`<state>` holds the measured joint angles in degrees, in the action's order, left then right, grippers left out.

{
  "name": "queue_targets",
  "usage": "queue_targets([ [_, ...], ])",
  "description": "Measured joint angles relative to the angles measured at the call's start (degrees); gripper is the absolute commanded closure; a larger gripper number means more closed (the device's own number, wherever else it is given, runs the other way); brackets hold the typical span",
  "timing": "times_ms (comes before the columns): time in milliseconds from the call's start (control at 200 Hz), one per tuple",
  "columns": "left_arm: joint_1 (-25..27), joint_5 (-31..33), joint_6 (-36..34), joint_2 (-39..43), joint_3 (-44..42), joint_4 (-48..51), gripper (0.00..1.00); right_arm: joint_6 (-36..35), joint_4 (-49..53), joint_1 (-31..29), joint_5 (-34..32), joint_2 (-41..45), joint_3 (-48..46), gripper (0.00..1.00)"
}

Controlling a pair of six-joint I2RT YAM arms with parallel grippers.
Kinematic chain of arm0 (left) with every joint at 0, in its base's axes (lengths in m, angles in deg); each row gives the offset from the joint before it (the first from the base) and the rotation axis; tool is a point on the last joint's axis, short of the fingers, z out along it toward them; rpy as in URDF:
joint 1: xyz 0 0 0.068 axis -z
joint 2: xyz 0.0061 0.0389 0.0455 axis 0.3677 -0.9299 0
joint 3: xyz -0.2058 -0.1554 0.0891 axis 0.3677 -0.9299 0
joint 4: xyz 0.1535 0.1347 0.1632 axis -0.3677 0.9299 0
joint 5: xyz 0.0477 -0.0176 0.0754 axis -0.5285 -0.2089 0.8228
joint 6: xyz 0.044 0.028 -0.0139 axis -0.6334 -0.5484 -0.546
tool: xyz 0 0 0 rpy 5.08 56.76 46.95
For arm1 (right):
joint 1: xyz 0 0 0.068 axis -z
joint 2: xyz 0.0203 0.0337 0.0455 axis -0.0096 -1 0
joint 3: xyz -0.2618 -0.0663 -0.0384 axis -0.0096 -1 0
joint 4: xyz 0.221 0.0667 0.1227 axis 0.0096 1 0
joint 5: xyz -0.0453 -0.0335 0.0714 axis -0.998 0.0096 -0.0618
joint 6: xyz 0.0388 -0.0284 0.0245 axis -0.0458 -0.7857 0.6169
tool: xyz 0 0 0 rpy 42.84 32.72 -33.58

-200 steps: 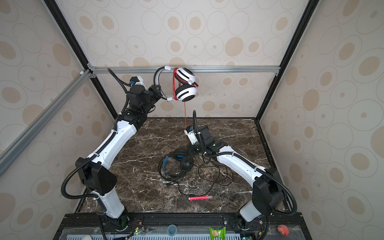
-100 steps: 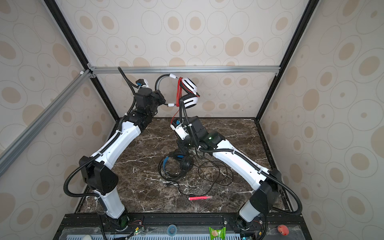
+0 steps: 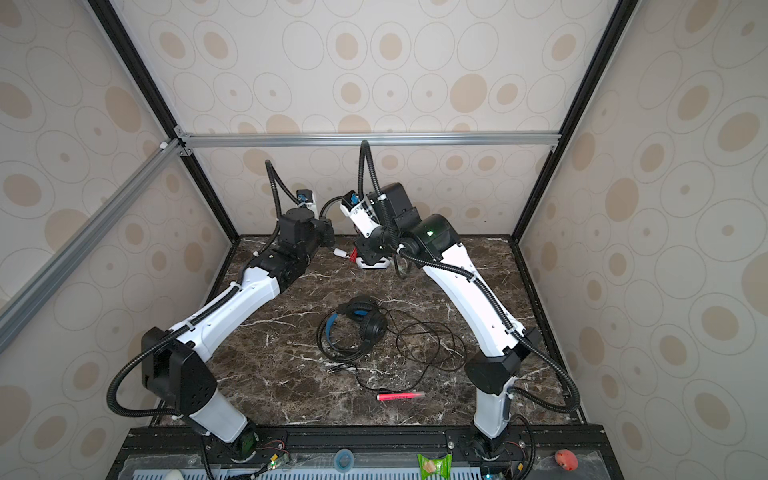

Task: Wrap the headphones

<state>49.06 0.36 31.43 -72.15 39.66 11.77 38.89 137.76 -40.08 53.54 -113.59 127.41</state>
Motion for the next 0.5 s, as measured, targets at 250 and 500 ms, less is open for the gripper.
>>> queue_targets([
  [250,-0.3,-9.9,-1.6,5.1,-3.3,-2.1,1.0,-0.5,2.3,6.6,-1.7,0.0,2.2,1.0],
  [500,-0.5,-20.3,-0.3,6.8,-8.8,-3.0,1.0,-0.5,2.9,11.0,-1.2,0.0,2.3,1.0],
])
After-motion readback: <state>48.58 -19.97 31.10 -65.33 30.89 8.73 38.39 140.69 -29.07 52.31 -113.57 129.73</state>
